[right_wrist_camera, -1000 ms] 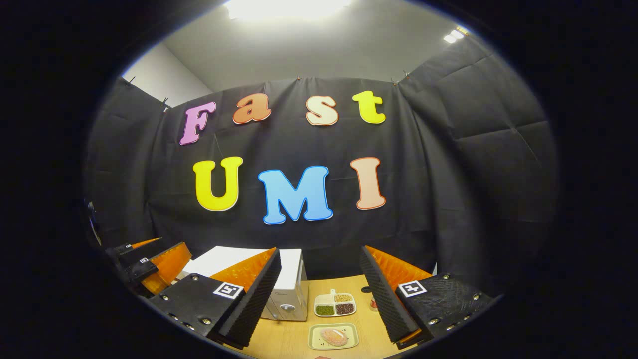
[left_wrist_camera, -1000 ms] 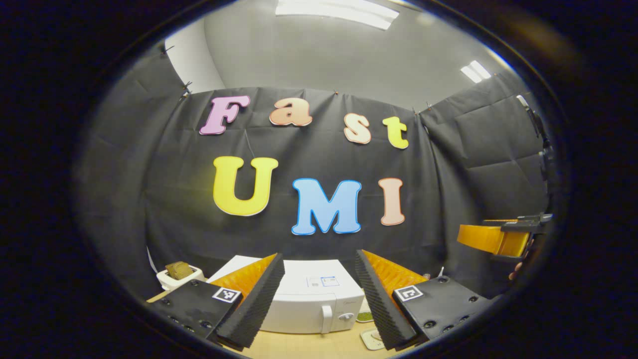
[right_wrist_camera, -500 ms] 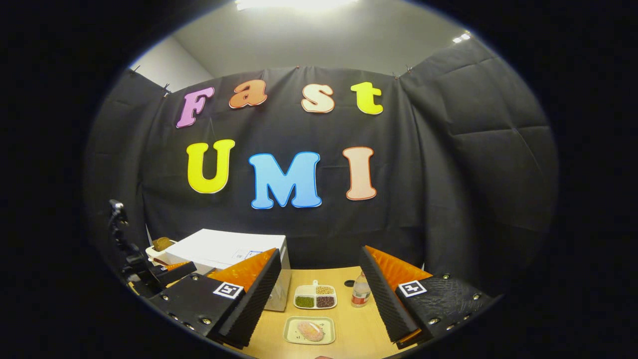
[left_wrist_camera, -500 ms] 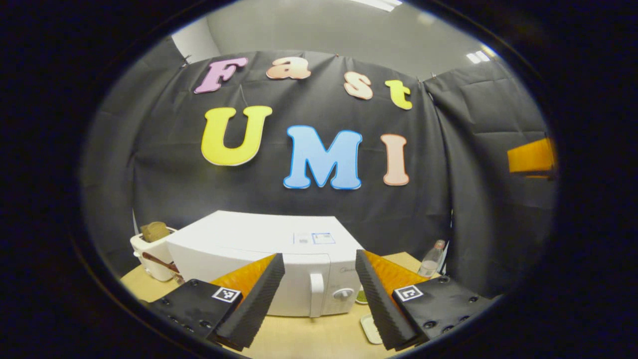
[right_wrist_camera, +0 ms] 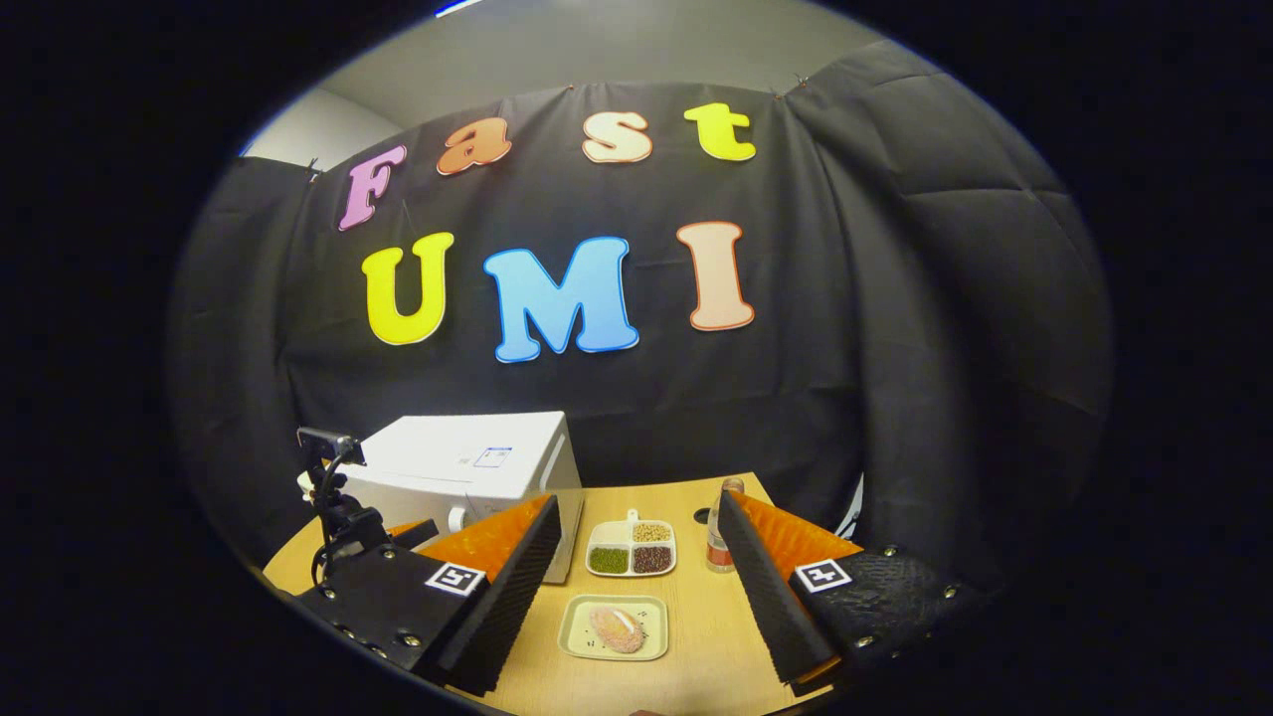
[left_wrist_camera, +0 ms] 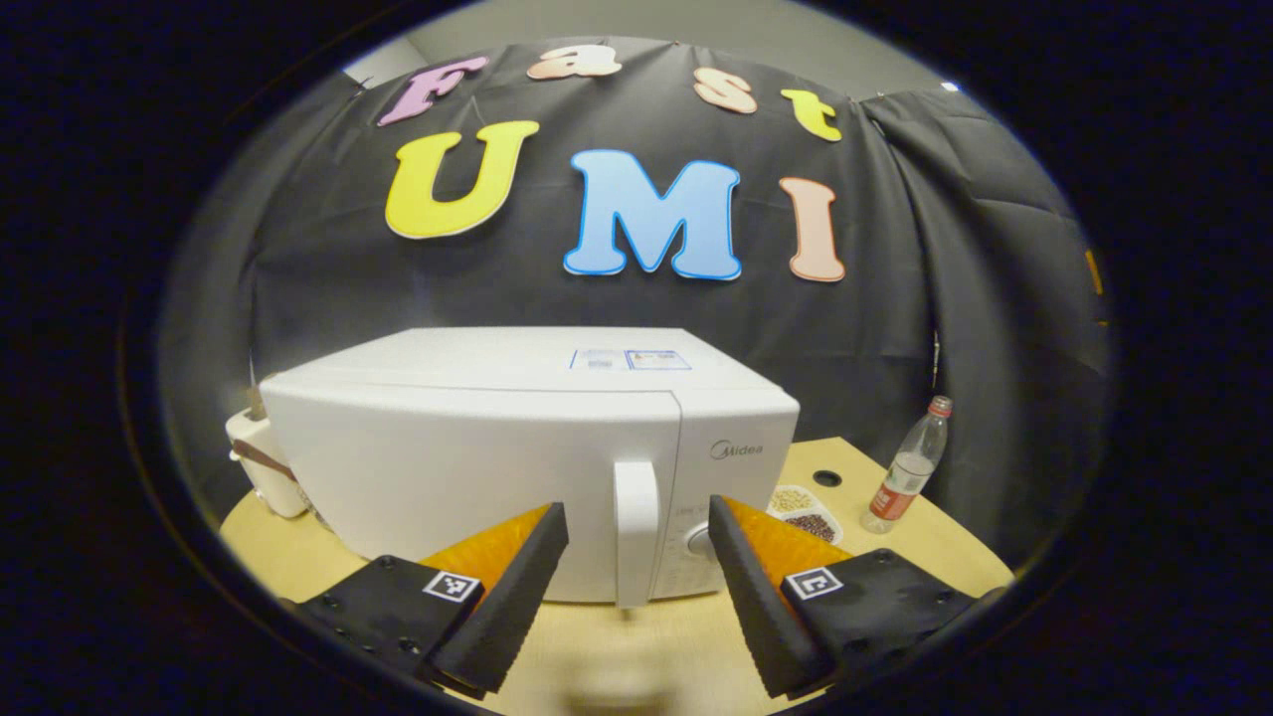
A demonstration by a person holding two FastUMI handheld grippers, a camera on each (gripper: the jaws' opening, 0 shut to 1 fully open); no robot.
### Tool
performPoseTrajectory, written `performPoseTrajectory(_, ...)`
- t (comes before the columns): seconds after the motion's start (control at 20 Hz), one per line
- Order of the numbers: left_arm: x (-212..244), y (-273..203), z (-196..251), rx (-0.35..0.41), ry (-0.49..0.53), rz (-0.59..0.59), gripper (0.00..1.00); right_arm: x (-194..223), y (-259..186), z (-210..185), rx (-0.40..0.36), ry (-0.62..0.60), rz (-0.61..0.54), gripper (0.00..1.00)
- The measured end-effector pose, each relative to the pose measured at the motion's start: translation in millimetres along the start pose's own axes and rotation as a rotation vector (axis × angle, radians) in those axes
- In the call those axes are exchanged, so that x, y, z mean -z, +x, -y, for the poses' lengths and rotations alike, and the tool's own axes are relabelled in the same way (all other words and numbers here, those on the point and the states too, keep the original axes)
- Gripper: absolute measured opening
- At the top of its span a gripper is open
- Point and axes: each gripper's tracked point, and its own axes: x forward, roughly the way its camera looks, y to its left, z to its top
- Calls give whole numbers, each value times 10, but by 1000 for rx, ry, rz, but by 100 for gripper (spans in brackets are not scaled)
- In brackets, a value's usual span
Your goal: Open the microwave oven with the left hand, put the food in, and close the microwave oven.
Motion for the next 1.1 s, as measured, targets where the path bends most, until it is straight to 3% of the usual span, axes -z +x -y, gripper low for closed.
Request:
performPoseTrajectory(0.2,237,142,-48,-33,-7,-61,90,109,11,182,22,-7,-16,98)
performPoseTrajectory(0.4,377,229,-97,-70,3,-85,72,185,16,278,39,7,-42,98)
performPoseTrajectory(0.5,381,267,17,-63,11,-89,53,177,17,300,47,-6,-41,98)
performPoseTrajectory(0.55,403,345,29,-70,49,-95,36,178,13,295,50,-9,-41,98)
performPoseTrajectory(0.6,384,254,14,-76,58,-94,31,175,7,285,52,-9,-41,98)
performPoseTrajectory(1.1,429,222,17,-34,29,-122,36,241,-30,-5,37,-30,-45,97)
